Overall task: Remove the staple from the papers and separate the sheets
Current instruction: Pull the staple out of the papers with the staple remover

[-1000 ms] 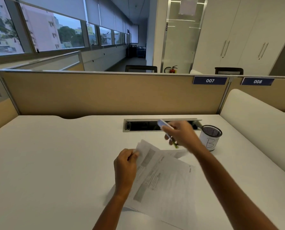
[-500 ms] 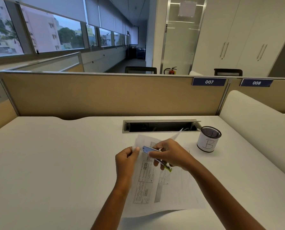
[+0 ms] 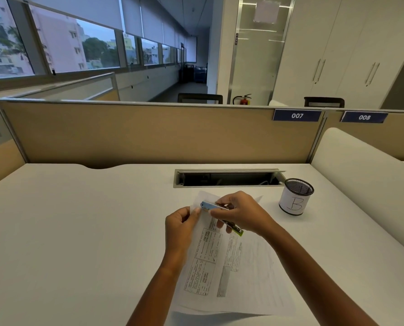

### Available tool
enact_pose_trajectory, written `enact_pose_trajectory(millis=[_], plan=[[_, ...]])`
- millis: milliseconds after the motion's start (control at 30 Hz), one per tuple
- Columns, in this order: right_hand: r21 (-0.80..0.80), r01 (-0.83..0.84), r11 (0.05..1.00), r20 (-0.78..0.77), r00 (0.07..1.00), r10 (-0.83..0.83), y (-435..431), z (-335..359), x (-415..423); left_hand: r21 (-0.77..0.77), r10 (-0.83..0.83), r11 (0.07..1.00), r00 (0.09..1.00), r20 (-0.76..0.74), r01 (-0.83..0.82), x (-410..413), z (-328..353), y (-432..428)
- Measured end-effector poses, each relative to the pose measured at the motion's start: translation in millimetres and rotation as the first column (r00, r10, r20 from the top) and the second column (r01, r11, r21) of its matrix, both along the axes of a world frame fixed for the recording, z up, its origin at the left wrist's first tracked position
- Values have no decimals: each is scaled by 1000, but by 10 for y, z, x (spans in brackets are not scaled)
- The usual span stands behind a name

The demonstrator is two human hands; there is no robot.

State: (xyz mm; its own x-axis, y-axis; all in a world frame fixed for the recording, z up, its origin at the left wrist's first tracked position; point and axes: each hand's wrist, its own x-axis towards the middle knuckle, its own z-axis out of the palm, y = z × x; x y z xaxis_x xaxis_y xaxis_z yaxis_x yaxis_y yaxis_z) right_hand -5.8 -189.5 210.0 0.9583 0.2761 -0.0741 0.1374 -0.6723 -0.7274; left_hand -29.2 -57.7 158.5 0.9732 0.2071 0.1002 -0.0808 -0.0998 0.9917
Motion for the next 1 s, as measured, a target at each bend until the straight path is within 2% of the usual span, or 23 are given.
enact_pose_trajectory(millis=[267,433,567,667,833,1000], plan=[[155,24,988,-135,991,-3,-56,31,25,76,12,997,995,99,-19,-2,-20,34],[271,15,963,-257,965,58,-105,52,71,91,9,996,992,128,-20,6,-30,67],[373,17,928,-340,933,120,-117,-18,92,-5,2,1000,997,71,-2,16,-16,63],[417,29,909,-319,941,117,-91,-58,92,-140,24,990,1000,0,-24,32,-15,23],[286,122,950,-170,983,-75,24,-93,-14,-447,83,885,990,-116,-127,72,31,-31],[68,143,987,-33,989,-141,145,-264,-83,-576,74,792,968,-241,-204,65,-2,-88]])
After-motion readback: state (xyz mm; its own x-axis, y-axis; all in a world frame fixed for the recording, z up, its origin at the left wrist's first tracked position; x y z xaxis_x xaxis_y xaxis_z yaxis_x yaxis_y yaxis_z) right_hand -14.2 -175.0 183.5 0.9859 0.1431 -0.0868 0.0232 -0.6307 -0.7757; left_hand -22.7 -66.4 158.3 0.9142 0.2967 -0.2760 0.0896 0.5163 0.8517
